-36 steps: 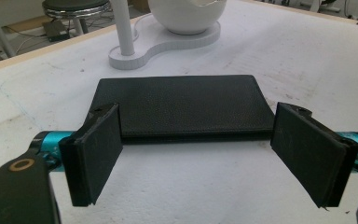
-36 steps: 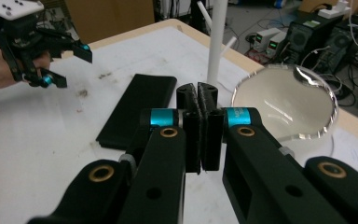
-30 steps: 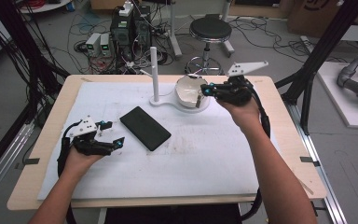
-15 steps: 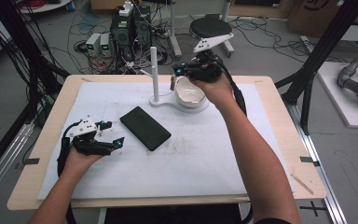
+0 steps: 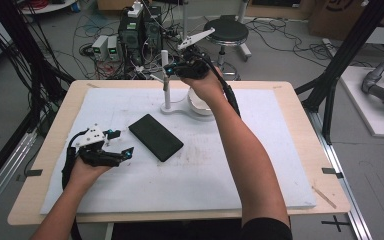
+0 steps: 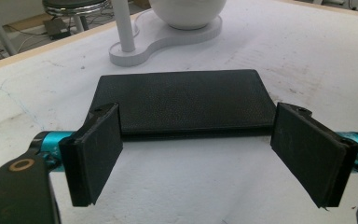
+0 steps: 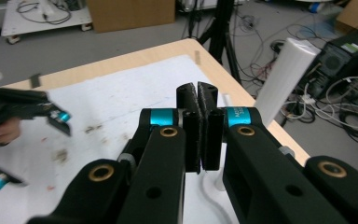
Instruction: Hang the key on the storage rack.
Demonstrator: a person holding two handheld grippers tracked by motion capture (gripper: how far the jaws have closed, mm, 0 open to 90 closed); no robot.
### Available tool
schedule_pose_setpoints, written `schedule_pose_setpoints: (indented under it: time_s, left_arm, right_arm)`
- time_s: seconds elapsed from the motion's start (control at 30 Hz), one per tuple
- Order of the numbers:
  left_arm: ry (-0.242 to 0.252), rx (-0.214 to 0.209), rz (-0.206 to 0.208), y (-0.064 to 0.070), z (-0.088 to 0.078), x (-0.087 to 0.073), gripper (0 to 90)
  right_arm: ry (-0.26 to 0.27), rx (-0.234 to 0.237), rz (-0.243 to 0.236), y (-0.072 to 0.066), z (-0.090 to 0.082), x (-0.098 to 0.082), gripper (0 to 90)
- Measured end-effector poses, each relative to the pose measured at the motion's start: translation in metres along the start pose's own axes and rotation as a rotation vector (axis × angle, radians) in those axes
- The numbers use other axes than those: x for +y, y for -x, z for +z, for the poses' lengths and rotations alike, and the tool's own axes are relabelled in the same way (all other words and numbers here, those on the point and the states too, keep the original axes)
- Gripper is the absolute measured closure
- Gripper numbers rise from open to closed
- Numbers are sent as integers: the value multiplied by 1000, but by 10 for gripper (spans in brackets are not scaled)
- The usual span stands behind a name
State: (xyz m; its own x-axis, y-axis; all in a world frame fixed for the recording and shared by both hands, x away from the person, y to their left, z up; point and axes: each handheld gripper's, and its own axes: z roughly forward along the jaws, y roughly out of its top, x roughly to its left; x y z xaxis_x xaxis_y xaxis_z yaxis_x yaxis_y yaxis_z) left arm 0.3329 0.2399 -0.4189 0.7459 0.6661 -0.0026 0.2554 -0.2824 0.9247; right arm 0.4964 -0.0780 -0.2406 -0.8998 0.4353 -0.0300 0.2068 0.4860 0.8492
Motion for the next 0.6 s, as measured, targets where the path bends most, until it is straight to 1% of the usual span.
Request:
schedule_pose_setpoints:
  time_s: [0.1,0.13,0.17,0.3,0.43,0.6]
  left_arm:
    - [-1,0,0,0,0,0,167]
    - [0,-1,0,0,0,0,167]
    - [0,0,0,0,0,0,167]
    - [2,-1,1,0,0,0,167]
    - [-3,-3,3,0,0,0,167]
    - [-2,-4,4,1,1,0,167]
  right_arm:
    - [-10,-11,16,6,8,2,900]
    - [-13,-12,15,8,11,2,900]
    - [-21,-19,24,9,13,2,900]
    - [-27,-25,41,14,21,0,900]
    - [-28,-35,51,17,24,-1,900]
    - [-21,-33,77,23,26,-4,900]
